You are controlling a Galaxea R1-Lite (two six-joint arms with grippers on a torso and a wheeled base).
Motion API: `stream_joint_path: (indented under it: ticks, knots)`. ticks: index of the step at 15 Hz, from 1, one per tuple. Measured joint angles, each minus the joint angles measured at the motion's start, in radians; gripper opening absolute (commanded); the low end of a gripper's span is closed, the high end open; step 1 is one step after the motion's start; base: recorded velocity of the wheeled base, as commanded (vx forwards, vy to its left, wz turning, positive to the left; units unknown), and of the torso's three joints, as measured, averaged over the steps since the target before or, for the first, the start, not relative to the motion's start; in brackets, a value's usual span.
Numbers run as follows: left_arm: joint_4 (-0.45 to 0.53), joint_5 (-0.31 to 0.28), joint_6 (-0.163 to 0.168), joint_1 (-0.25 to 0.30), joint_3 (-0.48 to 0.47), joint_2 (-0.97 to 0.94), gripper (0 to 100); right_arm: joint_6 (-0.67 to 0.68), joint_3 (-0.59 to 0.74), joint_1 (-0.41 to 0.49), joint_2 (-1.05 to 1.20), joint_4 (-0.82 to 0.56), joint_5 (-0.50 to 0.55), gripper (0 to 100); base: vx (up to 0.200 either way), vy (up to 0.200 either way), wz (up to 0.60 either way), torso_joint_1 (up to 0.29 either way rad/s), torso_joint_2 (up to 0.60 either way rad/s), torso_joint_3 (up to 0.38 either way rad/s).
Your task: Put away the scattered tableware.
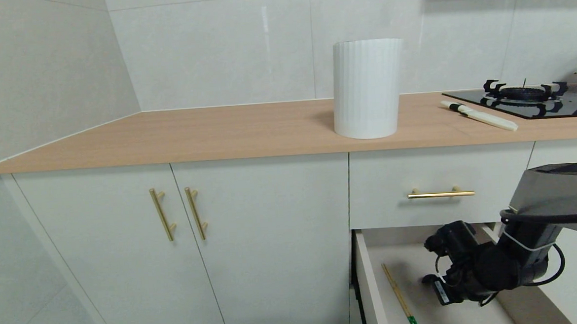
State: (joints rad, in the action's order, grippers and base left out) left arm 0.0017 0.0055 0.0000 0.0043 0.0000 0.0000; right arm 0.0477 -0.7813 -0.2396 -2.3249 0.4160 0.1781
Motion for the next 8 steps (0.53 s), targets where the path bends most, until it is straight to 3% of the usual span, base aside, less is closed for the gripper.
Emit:
stream_joint_path:
  ticks: [8]
  knots:
    - [0.000,0.000,0.000,0.000,0.000,0.000,100,0.003,-0.031,0.001,-0.051,0.000,0.047,0,0.000,0.000,0.00,0.000,0.00,0.000]
